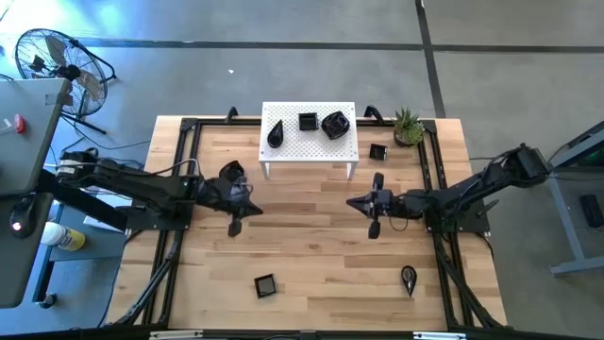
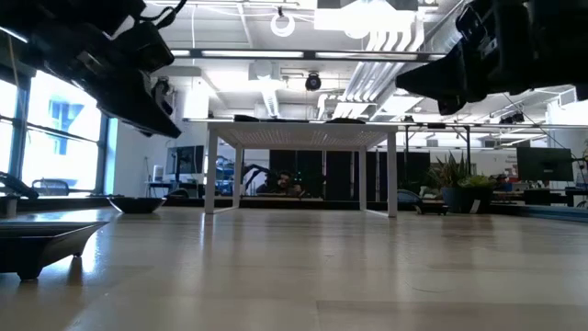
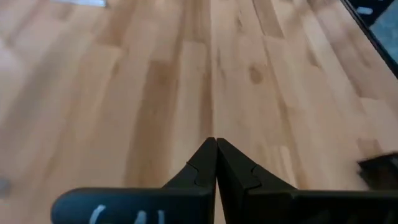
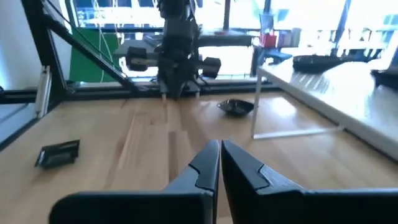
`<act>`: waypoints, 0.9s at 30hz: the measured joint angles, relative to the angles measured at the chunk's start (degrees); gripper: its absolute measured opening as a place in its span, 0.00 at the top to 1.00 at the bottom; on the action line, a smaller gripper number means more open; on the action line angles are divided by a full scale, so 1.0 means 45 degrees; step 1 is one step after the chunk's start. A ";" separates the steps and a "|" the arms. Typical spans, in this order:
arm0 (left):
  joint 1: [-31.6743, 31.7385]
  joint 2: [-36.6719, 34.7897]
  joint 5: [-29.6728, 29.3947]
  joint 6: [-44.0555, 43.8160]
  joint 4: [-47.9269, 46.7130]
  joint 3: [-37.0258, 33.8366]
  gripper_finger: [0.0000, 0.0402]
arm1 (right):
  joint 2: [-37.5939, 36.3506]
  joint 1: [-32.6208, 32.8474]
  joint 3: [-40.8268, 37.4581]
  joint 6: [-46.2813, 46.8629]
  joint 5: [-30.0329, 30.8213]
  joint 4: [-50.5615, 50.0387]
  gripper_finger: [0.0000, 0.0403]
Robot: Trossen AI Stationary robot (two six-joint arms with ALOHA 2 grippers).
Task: Pick & Place Mini shaped plates
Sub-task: Stack the square bowl on top of the square bowls on the shelf
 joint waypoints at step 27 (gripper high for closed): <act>-0.4845 0.6565 -0.0707 -0.6143 -0.4737 0.5141 0.72 | 0.0005 -0.0300 -0.0399 -0.0653 -0.0788 0.0721 0.99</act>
